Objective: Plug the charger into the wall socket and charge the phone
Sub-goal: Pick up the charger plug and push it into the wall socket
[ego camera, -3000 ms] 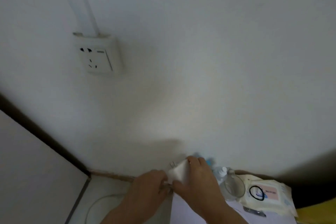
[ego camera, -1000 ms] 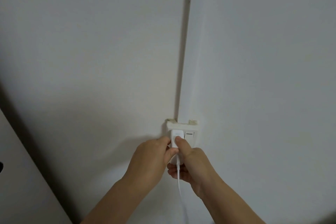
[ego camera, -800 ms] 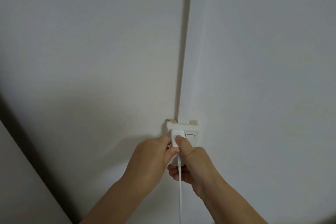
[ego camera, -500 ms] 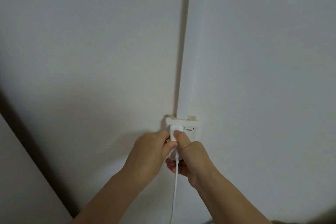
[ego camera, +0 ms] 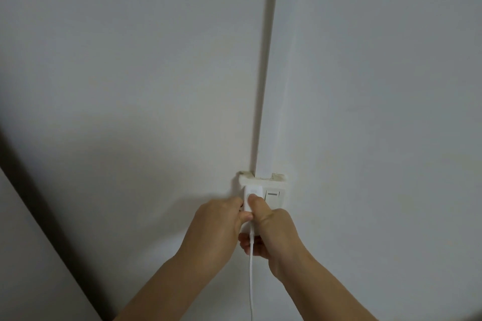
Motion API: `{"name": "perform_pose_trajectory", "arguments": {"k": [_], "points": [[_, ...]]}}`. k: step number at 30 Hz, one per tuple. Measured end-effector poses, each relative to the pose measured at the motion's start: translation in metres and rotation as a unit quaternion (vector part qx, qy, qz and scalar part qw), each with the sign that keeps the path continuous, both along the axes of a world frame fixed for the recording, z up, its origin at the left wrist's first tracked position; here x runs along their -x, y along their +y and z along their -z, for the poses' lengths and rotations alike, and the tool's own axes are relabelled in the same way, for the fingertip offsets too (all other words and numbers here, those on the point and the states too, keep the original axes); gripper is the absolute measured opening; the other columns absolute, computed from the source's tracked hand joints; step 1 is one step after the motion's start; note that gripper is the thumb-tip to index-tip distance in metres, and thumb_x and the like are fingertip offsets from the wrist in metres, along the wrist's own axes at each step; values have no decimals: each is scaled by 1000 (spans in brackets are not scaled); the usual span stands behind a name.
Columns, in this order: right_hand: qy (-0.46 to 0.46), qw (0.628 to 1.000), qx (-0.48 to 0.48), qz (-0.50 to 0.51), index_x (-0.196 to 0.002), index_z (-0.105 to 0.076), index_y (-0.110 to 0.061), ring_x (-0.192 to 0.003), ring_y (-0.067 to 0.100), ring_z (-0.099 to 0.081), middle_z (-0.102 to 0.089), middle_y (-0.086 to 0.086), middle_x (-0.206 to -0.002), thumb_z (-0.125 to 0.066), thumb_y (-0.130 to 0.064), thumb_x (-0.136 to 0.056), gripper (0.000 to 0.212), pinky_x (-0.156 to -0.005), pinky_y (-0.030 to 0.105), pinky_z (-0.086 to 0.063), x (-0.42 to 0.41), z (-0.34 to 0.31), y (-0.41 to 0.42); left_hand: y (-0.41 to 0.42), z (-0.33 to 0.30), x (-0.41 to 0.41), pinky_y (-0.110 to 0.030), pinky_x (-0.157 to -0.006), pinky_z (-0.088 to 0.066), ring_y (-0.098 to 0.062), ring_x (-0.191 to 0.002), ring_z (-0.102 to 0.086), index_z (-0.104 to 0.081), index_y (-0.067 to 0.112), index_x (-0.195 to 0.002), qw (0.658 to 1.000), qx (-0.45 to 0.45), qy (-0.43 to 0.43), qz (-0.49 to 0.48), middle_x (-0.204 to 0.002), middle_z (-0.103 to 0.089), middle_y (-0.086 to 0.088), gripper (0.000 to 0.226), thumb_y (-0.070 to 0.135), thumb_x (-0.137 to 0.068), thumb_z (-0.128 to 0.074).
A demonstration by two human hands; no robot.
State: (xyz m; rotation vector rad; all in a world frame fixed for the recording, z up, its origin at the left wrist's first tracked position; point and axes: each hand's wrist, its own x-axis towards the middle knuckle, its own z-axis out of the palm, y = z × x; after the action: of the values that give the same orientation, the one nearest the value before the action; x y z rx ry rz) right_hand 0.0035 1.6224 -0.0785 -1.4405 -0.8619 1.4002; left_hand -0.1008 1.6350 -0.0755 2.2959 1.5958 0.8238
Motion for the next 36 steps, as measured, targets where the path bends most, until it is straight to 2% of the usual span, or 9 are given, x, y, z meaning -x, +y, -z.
{"name": "perform_pose_trajectory", "arguments": {"k": [4,9,14,16,20,22,29,32,36], "points": [[-1,1000,0,-8,-76,-64,0,-44,18,-53,-56,17,-68,-49,-34,-92,40,-39,18,-48,-1,0,3,4,2,1,-22,-69,-41,-20,-87,-64,-62,13,-107,1000,2,-7,-2,-97,-72,-6,29,31,-93,-45],[-31,999,9,-39,-92,-67,6,-48,17,-56,-61,15,-68,-46,-40,-92,51,-44,22,-51,-2,-7,-3,-5,3,-1,-18,-61,-36,-15,-75,-58,-62,13,-107,997,-10,-74,-19,-96,-72,-5,26,27,-92,-47],[-134,989,20,-57,-95,-65,-3,-61,21,-61,-66,13,-76,-34,-54,-92,59,-53,27,-52,-11,-7,-20,-20,6,8,-22,-69,-38,-12,-73,-55,-63,18,-107,995,-14,-97,-23,-94,-72,1,25,31,-91,-49],[-187,981,15,-56,-95,-63,-8,-65,20,-61,-66,10,-80,-33,-52,-93,53,-58,28,-51,-17,-1,-33,-29,8,15,-22,-69,-38,-12,-73,-54,-64,18,-104,996,-19,-86,-30,-92,-71,1,24,31,-92,-48],[-310,945,7,-101,-105,-62,0,-72,19,-57,-62,6,-85,-42,-27,-93,36,-68,32,-50,-31,23,-56,-52,18,28,-24,-68,-40,-15,-72,-55,-64,17,-96,999,-5,-36,-27,-80,-67,1,20,26,-92,-46],[-369,920,5,-134,-109,-63,-7,-82,19,-59,-63,5,-95,-44,-21,-91,29,-80,35,-52,-38,33,-67,-63,24,32,-25,-65,-38,-16,-69,-52,-63,17,-93,1000,4,-10,-26,-69,-57,5,18,24,-91,-47],[-451,868,8,-210,-117,-60,-16,-94,17,-57,-60,5,-123,-45,-25,-93,30,-87,28,-46,-59,52,-102,-104,36,23,-22,-57,-34,-9,-56,-43,-62,20,-87,999,26,39,6,-56,-45,10,18,25,-91,-45],[-461,856,19,-233,-119,-58,-18,-100,18,-58,-59,4,-125,-45,-26,-93,31,-90,28,-46,-71,63,-114,-120,44,7,-19,-57,-33,-10,-60,-44,-62,21,-89,998,33,51,24,-60,-45,11,19,27,-91,-44],[-456,851,31,-260,-119,-58,-19,-101,18,-59,-59,5,-124,-45,-25,-92,31,-90,27,-47,-95,78,-132,-141,63,-25,-20,-66,-39,-11,-75,-53,-61,23,-94,995,63,68,34,-81,-59,10,20,28,-92,-42]]}}
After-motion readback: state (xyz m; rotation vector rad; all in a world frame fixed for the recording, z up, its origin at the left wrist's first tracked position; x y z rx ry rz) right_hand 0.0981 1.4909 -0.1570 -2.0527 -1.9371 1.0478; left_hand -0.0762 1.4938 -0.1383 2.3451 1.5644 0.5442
